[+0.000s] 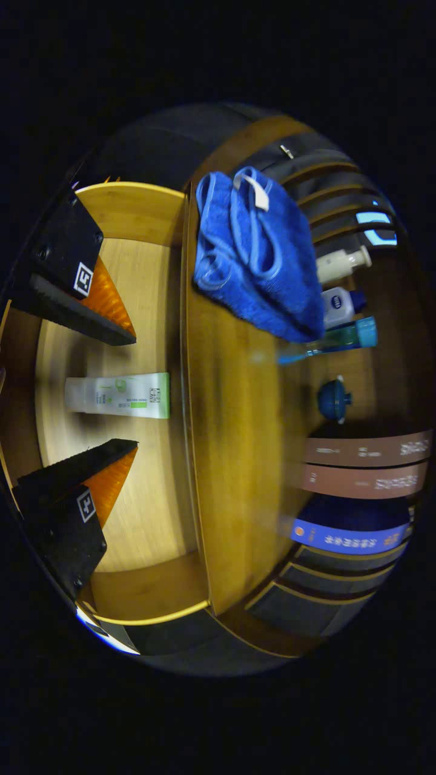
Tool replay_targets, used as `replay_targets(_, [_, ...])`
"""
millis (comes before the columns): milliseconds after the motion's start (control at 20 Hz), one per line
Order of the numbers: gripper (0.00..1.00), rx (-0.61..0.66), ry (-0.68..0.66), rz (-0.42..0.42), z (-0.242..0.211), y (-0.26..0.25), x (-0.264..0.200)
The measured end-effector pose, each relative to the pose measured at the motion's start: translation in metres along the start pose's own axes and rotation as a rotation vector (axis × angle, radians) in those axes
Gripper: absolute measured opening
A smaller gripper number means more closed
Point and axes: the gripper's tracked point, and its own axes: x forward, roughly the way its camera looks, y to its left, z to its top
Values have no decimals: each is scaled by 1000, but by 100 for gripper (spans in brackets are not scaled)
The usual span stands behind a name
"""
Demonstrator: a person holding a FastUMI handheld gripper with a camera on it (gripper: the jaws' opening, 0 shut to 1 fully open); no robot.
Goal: Pull open the drawer, take out the items inside it, and place them on the countertop above the cabinet.
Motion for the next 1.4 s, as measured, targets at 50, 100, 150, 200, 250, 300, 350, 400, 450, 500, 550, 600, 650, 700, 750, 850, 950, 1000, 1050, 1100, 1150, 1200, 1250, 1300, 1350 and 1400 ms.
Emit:
replay_targets(50, [99,-7,57,-16,-10,-3,8])
replay_targets(100, [99,-8,93,-16,-14,-3,13])
replay_targets(150, [99,-16,125,-22,-19,-5,16])
replay_targets(200, [98,-19,139,-33,-19,-7,19])
replay_targets(250, [98,-18,134,-47,-15,-7,18])
replay_targets(300, [97,-25,133,-67,-13,-10,22])
replay_targets(350, [96,-30,147,-68,-13,-11,24])
replay_targets(400, [94,-37,176,-69,-16,-12,25])
replay_targets(450, [94,-37,205,-60,-20,-10,31])
replay_targets(500, [93,-31,235,-49,-27,-8,35])
replay_targets(550, [93,-24,269,-42,-31,-7,37])
replay_targets(600, [92,-11,299,-32,-34,-5,39])
replay_targets(650, [92,4,320,-26,-38,-6,42])
replay_targets(700, [91,4,318,-34,-37,-9,43])
replay_targets(750, [91,0,306,-37,-31,-11,46])
replay_targets(850, [74,-29,316,-58,-33,-16,48])
replay_targets(950, [58,-45,310,-66,-31,-18,45])
replay_targets(1000, [58,-41,305,-63,-29,-18,45])
replay_targets(1050, [54,-45,300,-65,-31,-17,45])
replay_targets(1100, [50,-51,289,-64,-27,-16,47])
replay_targets(1150, [45,-63,296,-64,-30,-16,44])
replay_targets(1200, [41,-61,296,-59,-31,-15,42])
replay_targets(1250, [41,-53,294,-48,-31,-13,40])
replay_targets(1300, [41,-42,290,-38,-31,-11,35])
replay_targets(1350, [41,-36,270,-23,-27,-9,27])
replay_targets(1400, [41,-36,252,-9,-23,-8,18])
